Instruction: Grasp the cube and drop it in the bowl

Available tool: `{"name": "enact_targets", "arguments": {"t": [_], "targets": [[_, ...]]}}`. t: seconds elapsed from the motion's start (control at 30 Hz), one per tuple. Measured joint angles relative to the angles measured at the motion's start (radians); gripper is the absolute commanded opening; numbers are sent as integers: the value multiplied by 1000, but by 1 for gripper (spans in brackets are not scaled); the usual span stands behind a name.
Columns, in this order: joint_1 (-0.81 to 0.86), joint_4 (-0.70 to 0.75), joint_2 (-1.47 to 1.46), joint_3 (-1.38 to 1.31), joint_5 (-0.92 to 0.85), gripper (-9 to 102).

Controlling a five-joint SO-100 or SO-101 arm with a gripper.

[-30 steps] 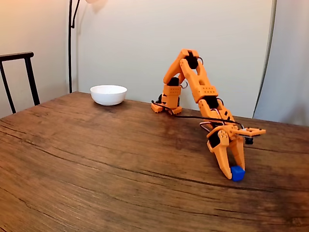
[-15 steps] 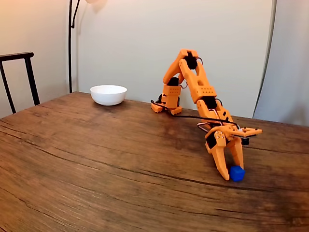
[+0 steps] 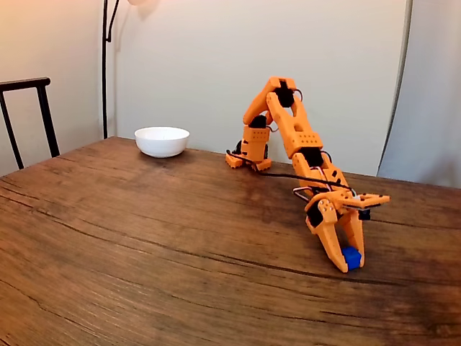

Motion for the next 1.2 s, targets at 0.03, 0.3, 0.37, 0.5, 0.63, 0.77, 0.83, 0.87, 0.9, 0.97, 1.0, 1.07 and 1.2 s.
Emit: {"name": "enact_targets", "arguments": {"t": [0.03,0.3,0.37,0.5,0.63,0.77,0.83,0.87,0.9,0.97,1.0,1.07,1.2], "targets": [[0,0,0,0,0,0],[0,0,-2,-5,3,0],[0,2,14,-5,21,0],[-2,80,80,18,94,0],[3,284,187,21,183,0],[31,489,325,21,241,0],[43,555,382,21,255,0],[49,583,405,21,259,0],[55,606,425,21,261,0],[66,644,456,21,265,0],[72,660,468,21,262,0],[83,678,489,21,264,0],[115,729,535,21,265,0]]}}
